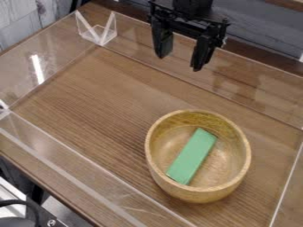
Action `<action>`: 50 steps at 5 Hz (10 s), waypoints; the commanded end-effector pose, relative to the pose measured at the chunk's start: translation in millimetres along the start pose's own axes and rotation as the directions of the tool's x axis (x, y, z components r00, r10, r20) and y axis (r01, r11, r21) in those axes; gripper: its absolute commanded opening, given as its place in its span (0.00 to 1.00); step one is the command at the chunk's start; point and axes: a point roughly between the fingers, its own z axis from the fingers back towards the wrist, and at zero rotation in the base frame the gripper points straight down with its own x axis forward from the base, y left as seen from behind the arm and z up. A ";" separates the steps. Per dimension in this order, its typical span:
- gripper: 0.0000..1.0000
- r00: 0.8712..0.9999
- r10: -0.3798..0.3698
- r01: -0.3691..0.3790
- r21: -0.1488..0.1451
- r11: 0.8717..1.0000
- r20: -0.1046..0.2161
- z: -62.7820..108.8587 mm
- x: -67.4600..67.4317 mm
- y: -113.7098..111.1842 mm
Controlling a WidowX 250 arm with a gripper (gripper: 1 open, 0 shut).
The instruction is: Remove the green block from inside the brown bowl and put it on the table
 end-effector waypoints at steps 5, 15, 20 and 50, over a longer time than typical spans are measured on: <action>1.00 0.989 -0.142 0.142 -0.016 0.990 0.037 -80.7 -50.8 -85.9; 1.00 0.988 -0.145 0.149 -0.077 0.986 0.055 -134.9 -41.4 -69.2; 1.00 0.993 -0.119 0.120 -0.094 0.988 0.018 -161.2 -43.0 -57.4; 0.00 0.579 0.815 -0.804 -0.175 0.568 -0.015 -97.4 -59.4 -107.4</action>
